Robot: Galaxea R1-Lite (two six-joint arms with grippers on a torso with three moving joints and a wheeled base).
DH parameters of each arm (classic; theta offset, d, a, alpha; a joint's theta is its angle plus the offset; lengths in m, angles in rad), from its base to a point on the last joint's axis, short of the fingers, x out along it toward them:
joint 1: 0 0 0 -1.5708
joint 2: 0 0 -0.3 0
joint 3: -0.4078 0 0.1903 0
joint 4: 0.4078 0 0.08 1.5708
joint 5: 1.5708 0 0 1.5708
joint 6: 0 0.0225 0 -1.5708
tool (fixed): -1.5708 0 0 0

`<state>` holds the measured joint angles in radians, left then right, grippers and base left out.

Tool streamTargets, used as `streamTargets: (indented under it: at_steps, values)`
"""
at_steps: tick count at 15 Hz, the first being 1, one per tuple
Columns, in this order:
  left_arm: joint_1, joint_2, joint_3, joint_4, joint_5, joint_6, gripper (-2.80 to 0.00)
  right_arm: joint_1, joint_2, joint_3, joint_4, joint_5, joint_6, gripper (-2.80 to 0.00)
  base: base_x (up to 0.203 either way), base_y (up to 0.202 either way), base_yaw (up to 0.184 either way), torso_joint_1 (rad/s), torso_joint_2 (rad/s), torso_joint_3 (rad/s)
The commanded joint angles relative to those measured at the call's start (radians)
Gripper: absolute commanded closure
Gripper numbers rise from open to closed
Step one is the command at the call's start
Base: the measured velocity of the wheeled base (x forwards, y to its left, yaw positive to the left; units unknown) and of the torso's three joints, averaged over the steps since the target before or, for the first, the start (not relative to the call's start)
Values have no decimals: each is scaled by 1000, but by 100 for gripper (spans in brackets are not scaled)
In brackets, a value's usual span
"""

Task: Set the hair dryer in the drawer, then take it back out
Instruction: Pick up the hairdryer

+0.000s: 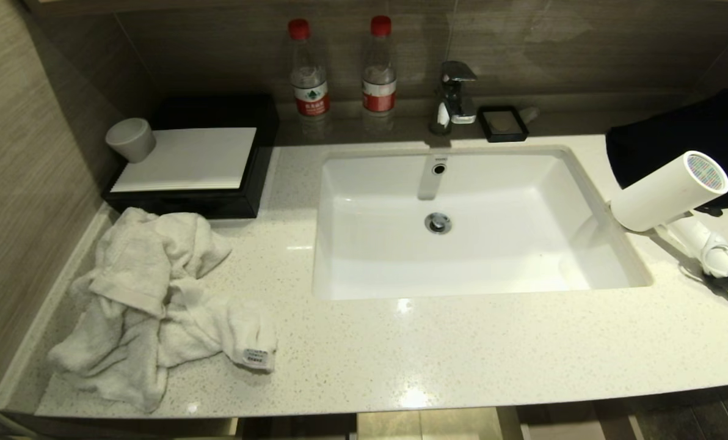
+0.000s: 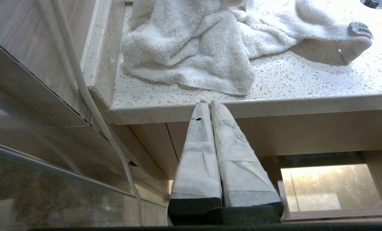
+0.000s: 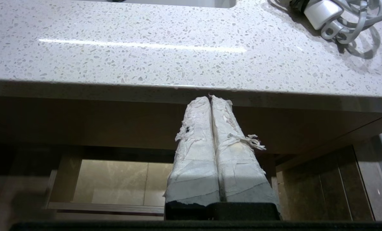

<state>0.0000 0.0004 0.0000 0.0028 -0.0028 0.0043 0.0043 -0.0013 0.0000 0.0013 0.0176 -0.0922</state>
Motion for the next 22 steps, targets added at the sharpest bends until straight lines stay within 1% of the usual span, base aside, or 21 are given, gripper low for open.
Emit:
streamTargets:
  at_steps: [1,3,4,6,8,9,10,12,15,16,17,18,19,21,22]
  values:
    - [0,1,2,0,0,0,0,-1,0,0,-6,-2,3,0,0,0,0,0,0,0]
    - [0,1,0,0,0,0,0,0,8,-50,6,-2,-12,0,0,0,0,0,0,0]
    - [0,1,2,0,0,0,0,0,39,-134,60,-7,-21,0,0,0,0,0,0,0]
    - [0,1,0,0,0,0,0,0,142,-368,226,-29,-33,0,0,0,0,0,0,0]
    - [0,1,2,0,0,0,0,0,345,-630,406,-48,-38,0,0,0,0,0,0,0]
    - [0,1,0,0,0,0,0,7,448,-736,491,-65,-40,0,0,0,0,0,0,0]
    - [0,1,2,0,0,0,0,16,545,-815,555,-84,-42,0,0,0,0,0,0,0]
    - [0,1,2,0,0,0,0,27,744,-933,617,-127,-47,0,0,0,0,0,0,0]
    - [0,1,0,0,0,0,0,9,1019,-1023,577,-181,-78,0,0,0,0,0,0,0]
    - [0,1,2,0,0,0,0,-22,1096,-1041,562,-147,-115,0,0,0,0,0,0,0]
    - [0,1,0,0,0,0,0,-84,1160,-1062,549,-48,-168,0,0,0,0,0,0,0]
    - [0,1,0,0,0,0,0,-155,1213,-1083,541,90,-224,0,0,0,0,0,0,0]
    - [0,1,2,0,0,0,0,-216,1270,-1105,533,175,-284,0,0,0,0,0,0,0]
    - [0,1,2,0,0,0,0,-309,1366,-1167,529,217,-378,0,0,0,0,0,0,0]
    - [0,1,2,0,0,0,0,-325,1410,-1190,527,224,-392,0,0,0,0,0,0,0]
